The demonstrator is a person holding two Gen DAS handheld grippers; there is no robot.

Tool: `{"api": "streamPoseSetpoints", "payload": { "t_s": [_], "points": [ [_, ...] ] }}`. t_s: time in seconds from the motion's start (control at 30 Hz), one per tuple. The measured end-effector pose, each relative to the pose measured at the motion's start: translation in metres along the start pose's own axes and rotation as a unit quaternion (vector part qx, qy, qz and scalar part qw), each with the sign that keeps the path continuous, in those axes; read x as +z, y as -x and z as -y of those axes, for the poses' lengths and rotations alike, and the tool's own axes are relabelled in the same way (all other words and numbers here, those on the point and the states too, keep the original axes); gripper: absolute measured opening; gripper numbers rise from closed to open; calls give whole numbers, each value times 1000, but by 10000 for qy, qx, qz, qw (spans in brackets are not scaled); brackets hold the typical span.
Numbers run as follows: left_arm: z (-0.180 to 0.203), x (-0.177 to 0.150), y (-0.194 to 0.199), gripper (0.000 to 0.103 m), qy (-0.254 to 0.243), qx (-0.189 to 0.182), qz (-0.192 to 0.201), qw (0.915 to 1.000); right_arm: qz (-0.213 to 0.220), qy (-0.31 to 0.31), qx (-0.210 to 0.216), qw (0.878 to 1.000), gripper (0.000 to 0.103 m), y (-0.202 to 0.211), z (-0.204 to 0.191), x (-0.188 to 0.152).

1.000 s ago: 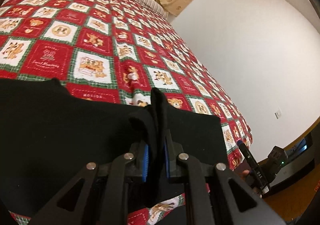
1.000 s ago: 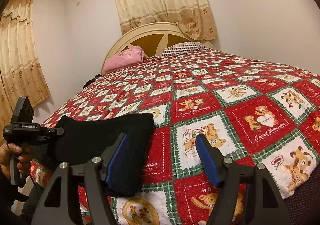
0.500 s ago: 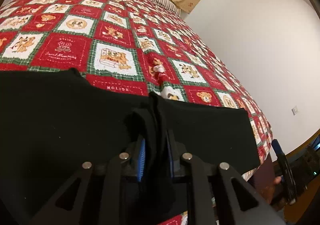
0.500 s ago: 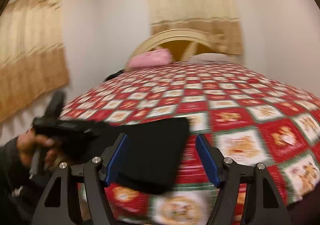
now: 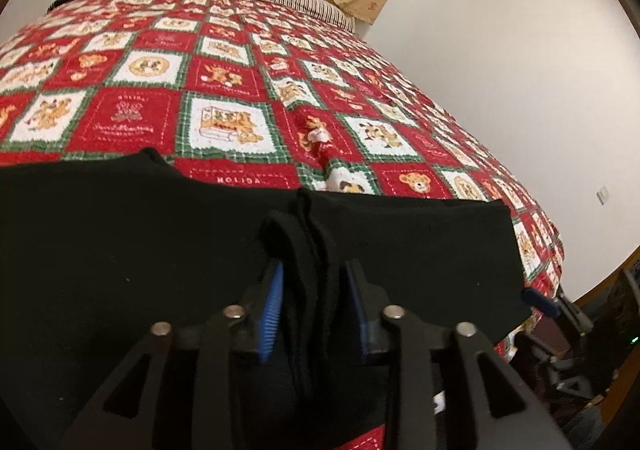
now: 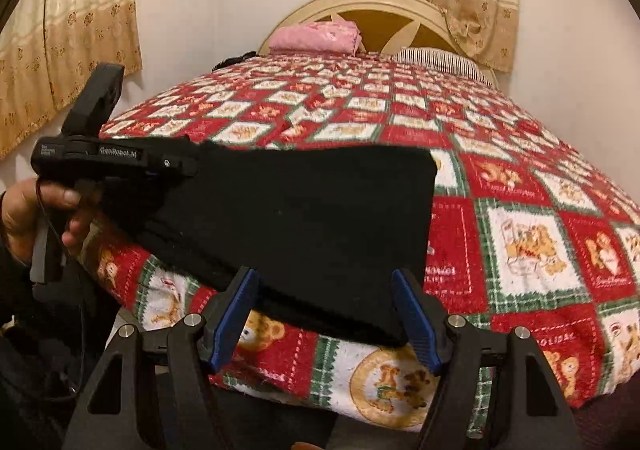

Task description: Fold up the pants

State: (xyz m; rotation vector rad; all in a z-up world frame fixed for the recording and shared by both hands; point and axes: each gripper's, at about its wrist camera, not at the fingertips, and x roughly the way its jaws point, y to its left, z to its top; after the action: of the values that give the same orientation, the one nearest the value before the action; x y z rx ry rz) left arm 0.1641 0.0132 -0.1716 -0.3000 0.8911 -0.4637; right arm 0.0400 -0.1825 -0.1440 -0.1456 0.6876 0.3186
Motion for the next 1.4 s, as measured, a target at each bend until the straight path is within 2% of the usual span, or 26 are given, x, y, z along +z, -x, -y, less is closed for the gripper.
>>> {"api": "streamPoseSetpoints", "payload": {
  "t_s": [0.07,0.27,0.33,0.47,0.6,0.77,0.87,0.93,1.07,1.2,1.4],
  "points": [
    [0,0,2,48,-41,96,59,9999,143,-131,237,9995,71,5,-3,10],
    [2,1,7,51,-250,332,145,9990,256,281,565,9977,71,-16,-45,36],
    [1,1,10,61,-300,421,222,9984,204,431,621,9969,71,-30,-61,42],
    [-2,1,11,62,-377,540,264,9975,149,454,815,9955,71,-50,-81,52],
    [-9,0,7,62,-318,487,225,9981,30,474,1019,9937,71,-63,-94,50],
    [-11,-1,9,62,-339,445,237,9982,-340,607,1007,9925,71,-84,-106,35],
    [-11,-2,11,62,-339,435,251,9982,-260,794,876,9926,72,-82,-112,31],
    [-12,-2,12,66,-348,468,267,9979,-247,881,832,9923,74,-83,-115,30],
    [-12,-3,15,67,-366,556,278,9974,-160,786,894,9928,75,-78,-113,29],
    [-10,-4,21,72,-460,728,297,9958,-130,751,996,9921,75,-76,-111,29],
    [-23,-6,44,74,-572,1148,429,9908,-47,801,1020,9915,75,-74,-110,28]
  ]
}}
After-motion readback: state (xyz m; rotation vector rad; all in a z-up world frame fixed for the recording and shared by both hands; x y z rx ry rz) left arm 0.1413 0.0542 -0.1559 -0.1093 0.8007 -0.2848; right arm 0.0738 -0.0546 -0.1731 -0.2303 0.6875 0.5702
